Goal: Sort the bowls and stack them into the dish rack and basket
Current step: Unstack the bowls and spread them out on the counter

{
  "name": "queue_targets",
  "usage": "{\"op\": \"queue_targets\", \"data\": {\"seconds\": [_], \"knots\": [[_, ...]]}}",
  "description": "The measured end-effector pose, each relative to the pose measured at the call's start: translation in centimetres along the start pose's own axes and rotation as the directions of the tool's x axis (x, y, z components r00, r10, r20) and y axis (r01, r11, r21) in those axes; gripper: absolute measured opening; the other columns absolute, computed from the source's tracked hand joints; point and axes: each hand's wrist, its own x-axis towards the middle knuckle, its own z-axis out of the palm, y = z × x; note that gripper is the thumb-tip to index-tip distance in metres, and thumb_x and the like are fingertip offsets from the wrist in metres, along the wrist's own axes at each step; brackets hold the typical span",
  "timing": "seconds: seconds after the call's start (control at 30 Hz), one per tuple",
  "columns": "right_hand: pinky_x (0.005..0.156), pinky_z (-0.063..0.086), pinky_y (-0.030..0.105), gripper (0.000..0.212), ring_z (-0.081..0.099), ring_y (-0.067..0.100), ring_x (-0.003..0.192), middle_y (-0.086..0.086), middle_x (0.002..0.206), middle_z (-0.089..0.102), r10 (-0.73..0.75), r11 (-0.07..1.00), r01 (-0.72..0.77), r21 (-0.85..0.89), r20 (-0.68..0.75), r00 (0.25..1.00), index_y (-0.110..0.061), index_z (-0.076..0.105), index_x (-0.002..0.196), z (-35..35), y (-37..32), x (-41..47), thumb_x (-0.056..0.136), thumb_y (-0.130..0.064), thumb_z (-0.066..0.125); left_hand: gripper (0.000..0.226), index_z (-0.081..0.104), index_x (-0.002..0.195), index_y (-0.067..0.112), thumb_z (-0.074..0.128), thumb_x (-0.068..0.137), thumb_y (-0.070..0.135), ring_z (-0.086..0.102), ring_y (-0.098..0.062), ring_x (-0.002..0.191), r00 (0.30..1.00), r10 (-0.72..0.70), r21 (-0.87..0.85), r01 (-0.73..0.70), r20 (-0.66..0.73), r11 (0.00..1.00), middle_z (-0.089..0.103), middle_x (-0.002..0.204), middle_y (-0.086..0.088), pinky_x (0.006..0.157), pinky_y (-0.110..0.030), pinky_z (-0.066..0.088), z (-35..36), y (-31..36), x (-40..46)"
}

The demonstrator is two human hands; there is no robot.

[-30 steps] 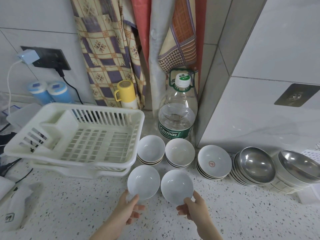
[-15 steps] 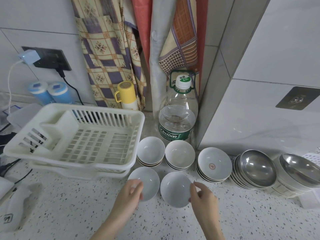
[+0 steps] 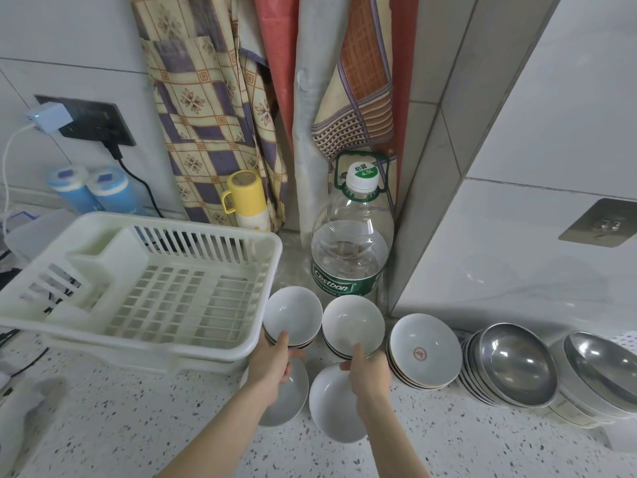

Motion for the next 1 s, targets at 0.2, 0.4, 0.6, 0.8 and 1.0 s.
{"op": "queue_targets", "data": {"seconds": [0.2, 0.4, 0.6, 0.8, 1.0], "knots": [[0.062, 0.045, 0.032, 0.022, 0.053, 0.023, 0.059, 0.005, 0.065, 0.072, 0.011, 0.998, -0.011, 0.055, -0.006, 1.000, -0.008, 0.053, 0.106, 0.3, -0.3, 0.2, 0.086, -0.010, 0.044, 0.049, 0.041, 0.102, 0.051, 0.037, 0.096, 0.002, 0.020, -0.010, 0.031, 1.000, 0.021, 0.024, -0.021, 0.008, 0.999, 0.075, 0.065, -0.009, 0.032, -0.014, 0.020, -0.1, 0.2, 0.2], [0.054, 0.040, 0.030, 0.020, 0.045, 0.006, 0.032, 0.005, 0.056, 0.070, -0.052, 0.989, 0.054, 0.137, -0.016, 0.999, -0.008, 0.049, 0.101, 0.2, -0.6, -0.3, 0.084, -0.005, 0.041, 0.033, 0.042, 0.105, 0.045, 0.046, 0.099, 0.013, 0.019, -0.014, 0.039, 1.000, -0.024, 0.006, 0.024, 0.013, 1.000, 0.074, 0.059, -0.007, 0.033, -0.015, 0.018, 0.1, 0.4, 0.8], [0.046, 0.039, 0.025, 0.025, 0.048, 0.011, 0.040, 0.015, 0.064, 0.072, -0.118, 0.964, 0.110, 0.244, 0.020, 0.993, -0.006, 0.052, 0.107, -0.4, -0.4, -1.5, 0.087, 0.001, 0.039, 0.044, 0.045, 0.093, 0.045, 0.043, 0.095, 0.002, 0.022, -0.015, 0.045, 1.000, -0.020, 0.009, 0.020, -0.006, 1.000, 0.073, 0.057, -0.005, 0.033, -0.018, 0.021, 0.0, 0.5, 0.4], [0.048, 0.040, 0.026, 0.034, 0.048, 0.014, 0.042, 0.015, 0.063, 0.071, -0.175, 0.942, 0.154, 0.300, 0.046, 0.983, -0.016, 0.054, 0.115, -0.6, 0.1, -2.9, 0.088, -0.002, 0.039, 0.033, 0.049, 0.090, 0.037, 0.043, 0.098, 0.005, 0.027, -0.013, 0.046, 1.000, -0.021, -0.060, 0.020, -0.014, 0.998, 0.069, 0.051, -0.002, 0.035, -0.015, 0.024, -0.1, 0.7, -0.1], [0.041, 0.040, 0.020, 0.032, 0.045, 0.012, 0.037, 0.018, 0.062, 0.070, -0.173, 0.897, 0.146, 0.416, 0.027, 0.985, -0.017, 0.057, 0.108, -1.5, 0.7, -4.2, 0.088, 0.000, 0.038, 0.033, 0.053, 0.085, 0.029, 0.043, 0.098, 0.000, 0.040, -0.015, 0.052, 0.999, -0.017, -0.195, 0.023, 0.028, 0.981, 0.061, 0.052, -0.005, 0.041, -0.018, 0.029, -0.3, 0.3, -0.8]]}}
